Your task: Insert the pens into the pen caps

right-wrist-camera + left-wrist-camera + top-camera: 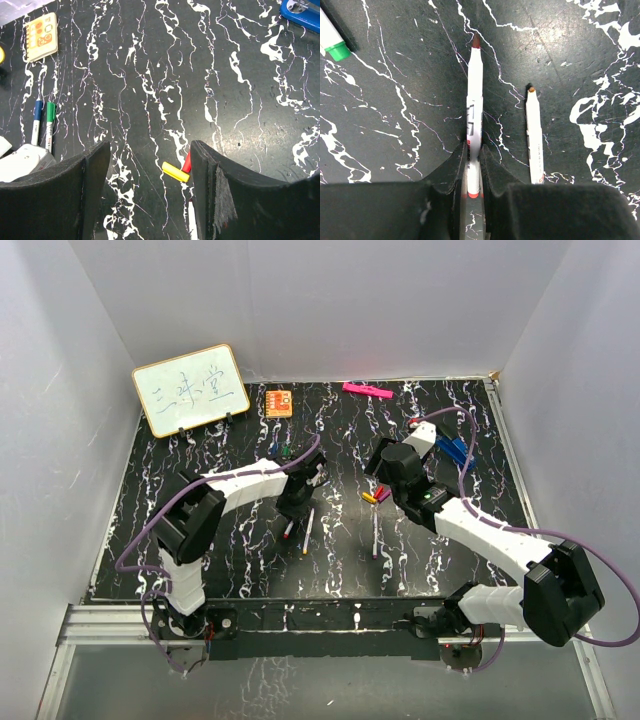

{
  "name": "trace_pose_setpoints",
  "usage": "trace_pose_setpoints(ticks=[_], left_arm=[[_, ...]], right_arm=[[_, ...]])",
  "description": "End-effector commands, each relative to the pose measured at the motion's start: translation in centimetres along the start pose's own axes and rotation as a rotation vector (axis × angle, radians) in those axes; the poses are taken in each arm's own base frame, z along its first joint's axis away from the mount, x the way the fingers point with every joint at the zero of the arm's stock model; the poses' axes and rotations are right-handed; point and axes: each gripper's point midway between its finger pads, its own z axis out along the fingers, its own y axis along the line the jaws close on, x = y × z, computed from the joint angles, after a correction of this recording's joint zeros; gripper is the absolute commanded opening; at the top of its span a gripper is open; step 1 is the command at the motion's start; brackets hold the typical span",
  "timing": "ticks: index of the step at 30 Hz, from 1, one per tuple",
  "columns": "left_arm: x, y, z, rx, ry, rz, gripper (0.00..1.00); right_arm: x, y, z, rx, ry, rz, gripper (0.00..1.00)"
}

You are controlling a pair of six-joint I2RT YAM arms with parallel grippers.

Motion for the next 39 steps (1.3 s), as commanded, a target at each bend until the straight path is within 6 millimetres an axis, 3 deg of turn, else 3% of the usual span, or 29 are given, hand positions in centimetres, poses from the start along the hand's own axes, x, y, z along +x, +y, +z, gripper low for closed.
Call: trace_pose_setpoints(ticks=[1,6,10,17,21,27,39], left_arm=[[6.2,0.2,2.7,-0.005,0.241,0.031,0.00],[5.3,0.1,2.5,0.002,0.212,0.045,0.00],[3.2,-0.3,1.2,0.030,0.124,0.038,0.00],[-1.4,-0.6,-3.5,0.108,-0.099,-0.008,0.00],[-2.7,0.3,-5.9,0.076,-0.182,0.001,0.00],[-3.2,1.0,-8.1,0.062,-0.257,-0.002,0.00],[-2.9,1.2,-9.8,0.091,-0.348,-0.014,0.00]], right_arm=[[-1.9,0.7,-0.2,-0.015,-0.051,0.033,0.64],[-1.2,0.0,0.1,0.022,-0.029,0.015,0.62],[-0.5,-0.8,0.4,0.073,-0.005,0.003,0.49],[1.7,-1.7,1.1,0.129,0.078,-0.012,0.47],[4.0,-1.9,1.9,0.150,0.159,-0.034,0.50],[5.6,-1.6,3.3,0.170,0.225,-0.064,0.50],[6.8,-1.2,5.6,0.212,0.276,-0.107,0.48]])
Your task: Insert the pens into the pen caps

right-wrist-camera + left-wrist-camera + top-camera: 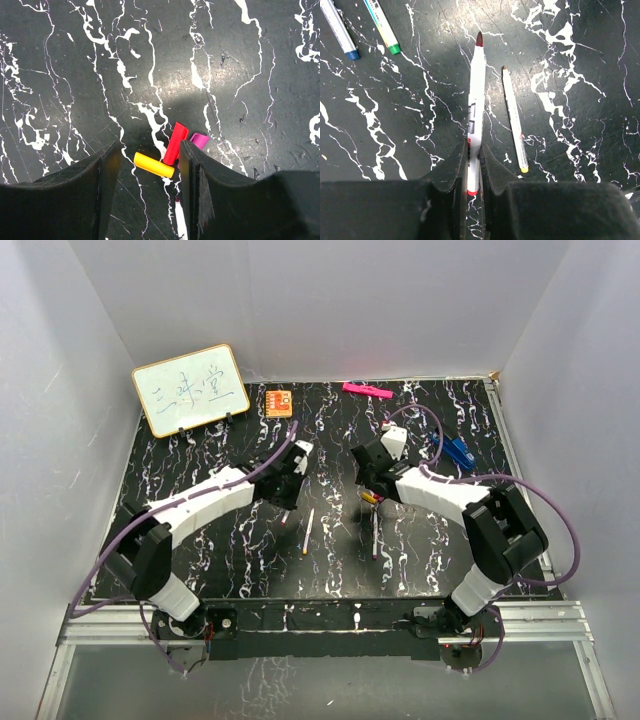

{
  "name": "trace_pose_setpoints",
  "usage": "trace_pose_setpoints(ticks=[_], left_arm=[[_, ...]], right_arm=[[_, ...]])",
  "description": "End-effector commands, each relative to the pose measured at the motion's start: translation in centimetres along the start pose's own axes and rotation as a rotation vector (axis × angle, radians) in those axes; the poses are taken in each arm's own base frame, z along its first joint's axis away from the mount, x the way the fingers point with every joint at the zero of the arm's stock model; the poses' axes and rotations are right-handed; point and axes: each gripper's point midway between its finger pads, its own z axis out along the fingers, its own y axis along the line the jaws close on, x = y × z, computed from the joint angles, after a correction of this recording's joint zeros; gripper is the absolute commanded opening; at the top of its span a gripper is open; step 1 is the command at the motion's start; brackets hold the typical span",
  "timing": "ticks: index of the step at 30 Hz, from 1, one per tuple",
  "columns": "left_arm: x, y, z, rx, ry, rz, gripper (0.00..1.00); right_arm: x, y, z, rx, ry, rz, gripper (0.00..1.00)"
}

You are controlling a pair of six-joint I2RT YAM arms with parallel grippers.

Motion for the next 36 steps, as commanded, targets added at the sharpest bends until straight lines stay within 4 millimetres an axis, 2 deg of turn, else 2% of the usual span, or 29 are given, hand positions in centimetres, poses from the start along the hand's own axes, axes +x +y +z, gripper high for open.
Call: trace_pose_setpoints(ticks=[1,15,36], left_arm=[[-1.1,0.3,-2.3,0.007,-0.088,-0.004,0.00],[-1.4,0.9,-3.2,-0.002,-0.141,-0.021,0.00],[-1.1,0.6,-2.7,0.018,-0.123,-0.010,0.00]], right_arm=[[-1.6,0.6,0.3,-0.001,-0.019,0.027,0.48],[-0.1,0.1,2.1,0.029,0.042,0.020,0.46],[2.0,-1.0,3.7,0.076,0.098,0.000,0.46]])
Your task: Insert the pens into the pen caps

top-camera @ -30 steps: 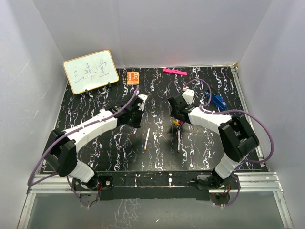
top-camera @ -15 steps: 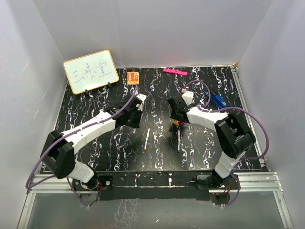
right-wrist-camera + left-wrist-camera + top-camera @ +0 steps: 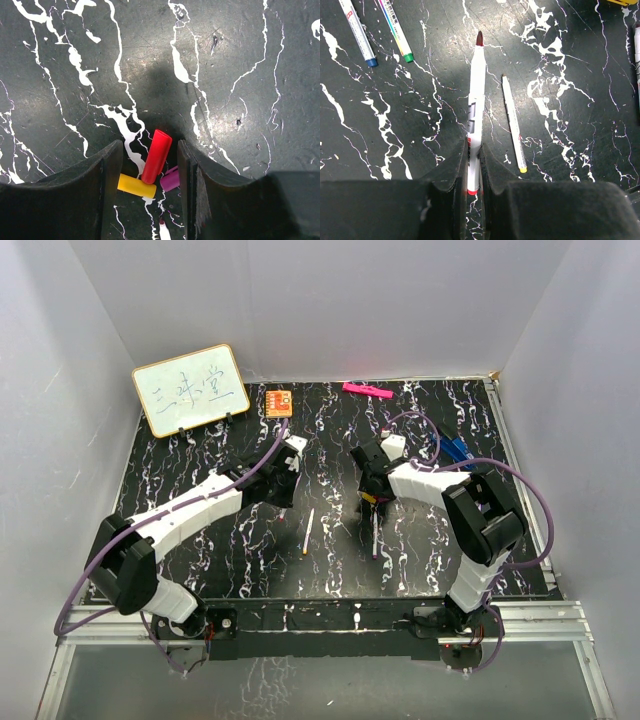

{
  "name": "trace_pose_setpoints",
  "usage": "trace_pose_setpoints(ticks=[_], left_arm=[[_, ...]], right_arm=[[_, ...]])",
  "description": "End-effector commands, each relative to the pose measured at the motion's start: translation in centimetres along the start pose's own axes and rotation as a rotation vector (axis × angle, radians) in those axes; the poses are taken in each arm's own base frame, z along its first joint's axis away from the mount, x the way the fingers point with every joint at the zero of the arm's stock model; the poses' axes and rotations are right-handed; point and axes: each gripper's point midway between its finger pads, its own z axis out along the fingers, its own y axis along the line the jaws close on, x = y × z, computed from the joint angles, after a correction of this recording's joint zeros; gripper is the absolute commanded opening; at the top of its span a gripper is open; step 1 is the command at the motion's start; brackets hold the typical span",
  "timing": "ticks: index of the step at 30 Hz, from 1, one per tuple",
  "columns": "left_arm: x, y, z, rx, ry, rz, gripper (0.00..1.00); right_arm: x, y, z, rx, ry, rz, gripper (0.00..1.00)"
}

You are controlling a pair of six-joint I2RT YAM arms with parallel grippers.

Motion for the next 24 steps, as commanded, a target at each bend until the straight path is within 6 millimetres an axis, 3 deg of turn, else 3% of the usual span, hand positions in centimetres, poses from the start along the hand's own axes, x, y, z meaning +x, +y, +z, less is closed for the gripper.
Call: trace_pose_setpoints(ticks=[1,7,13,24], left_arm=[[-0.3,0.0,-0.7,0.015,-0.017,0.002,0.00],[-0.4,0.1,-0.6,0.007,-0.016,0.000,0.00],[-0.3,0.1,-0.4,0.007,-0.014,-0.003,0.00],[-0.8,0.3,-0.2,0.000,-0.021,-0.009,0.00]], right_arm=[[-1.3,0.8,-0.1,-0.014,-0.022,0.029,0.46],[-0.3,0.6,0.1,-0.015,0.009,0.028,0.43],[2.1,0.5,0.6,-0.020,0.095,0.019,0.37],[6.2,-1.9,1.0,0.063,0.211,-0.055,0.22]])
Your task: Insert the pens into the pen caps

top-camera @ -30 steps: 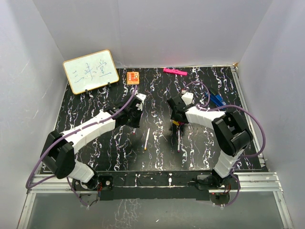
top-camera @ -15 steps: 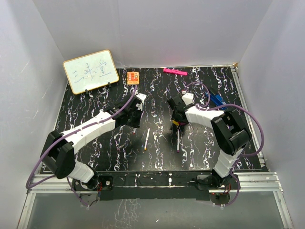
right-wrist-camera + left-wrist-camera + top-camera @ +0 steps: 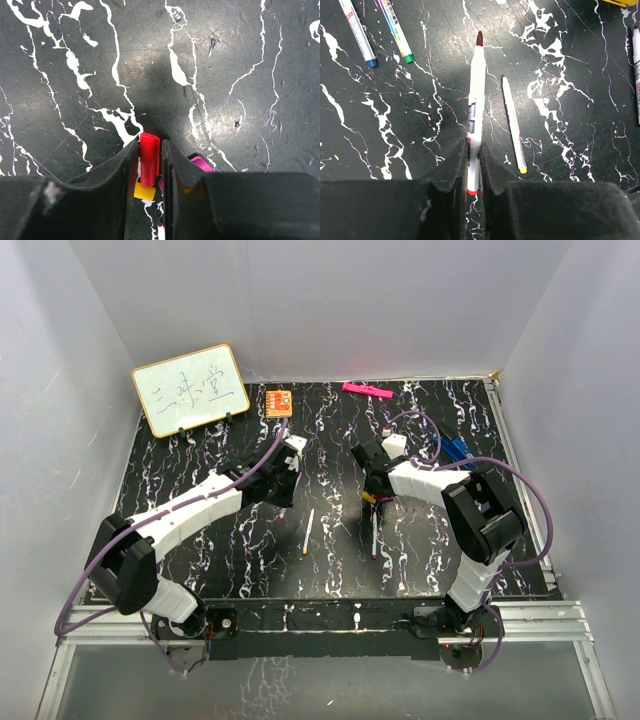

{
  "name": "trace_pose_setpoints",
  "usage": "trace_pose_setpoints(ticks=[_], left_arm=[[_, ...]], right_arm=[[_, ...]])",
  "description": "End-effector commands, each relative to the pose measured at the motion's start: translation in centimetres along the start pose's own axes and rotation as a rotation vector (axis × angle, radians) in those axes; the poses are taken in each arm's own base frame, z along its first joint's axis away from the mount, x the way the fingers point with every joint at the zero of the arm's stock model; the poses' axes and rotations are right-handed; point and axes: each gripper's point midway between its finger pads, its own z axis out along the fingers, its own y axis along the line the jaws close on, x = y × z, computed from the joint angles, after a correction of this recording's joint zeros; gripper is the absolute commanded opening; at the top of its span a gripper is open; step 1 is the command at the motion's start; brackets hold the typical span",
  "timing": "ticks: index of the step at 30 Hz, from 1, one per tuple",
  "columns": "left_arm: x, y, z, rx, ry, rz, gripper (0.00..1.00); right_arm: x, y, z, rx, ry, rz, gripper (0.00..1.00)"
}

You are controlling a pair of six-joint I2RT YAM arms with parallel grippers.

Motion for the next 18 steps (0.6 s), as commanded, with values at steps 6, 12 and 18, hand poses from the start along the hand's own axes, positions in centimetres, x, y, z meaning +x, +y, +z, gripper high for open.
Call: trace_pose_setpoints(ticks=[6,12,18], left_arm=[[-1.0,0.3,0.0,-0.004,-0.019,-0.008,0.00],[-1.2,0.1,0.0,0.006,-0.019,0.003,0.00],[-2.1,-0.1,-0.1,0.020,-0.057,0.009,0.00]], right_arm=[[7.6,-2.5,1.1,0.058,0.240,-0.081,0.07],[6.3,-1.6,0.9,0.029,0.206,-0.082,0.00],[-0.2,1.2,-0.2,-0.018,0.035,-0.075,0.00]])
